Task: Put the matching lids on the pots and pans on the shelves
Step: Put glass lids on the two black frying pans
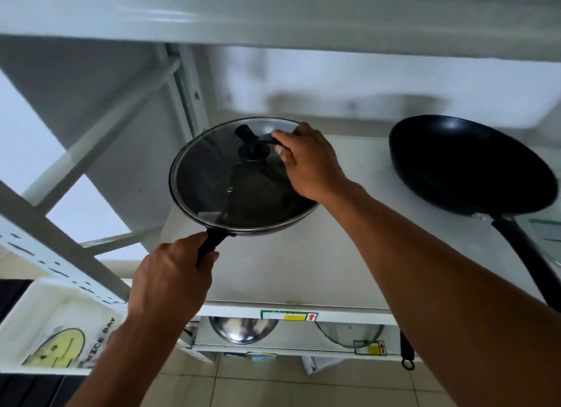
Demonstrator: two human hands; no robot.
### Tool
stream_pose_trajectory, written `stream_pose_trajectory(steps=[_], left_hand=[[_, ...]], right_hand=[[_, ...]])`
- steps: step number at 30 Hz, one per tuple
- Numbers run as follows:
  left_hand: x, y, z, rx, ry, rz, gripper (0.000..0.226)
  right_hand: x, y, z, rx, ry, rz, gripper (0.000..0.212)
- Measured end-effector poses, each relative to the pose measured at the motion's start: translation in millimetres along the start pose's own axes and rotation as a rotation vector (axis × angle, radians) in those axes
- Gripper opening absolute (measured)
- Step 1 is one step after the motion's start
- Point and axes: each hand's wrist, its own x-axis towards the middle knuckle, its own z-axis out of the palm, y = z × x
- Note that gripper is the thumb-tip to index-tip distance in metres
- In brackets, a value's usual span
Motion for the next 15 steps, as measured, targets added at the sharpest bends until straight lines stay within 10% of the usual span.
stream_pose_trajectory(steps=[15], left_hand=[[2.1,-4.4,3.0,-0.142,-0.005,-0.066,0.016]], right_hand=[[-10.8,7.9,18.4,0.146,0.197,0.030,0.035]])
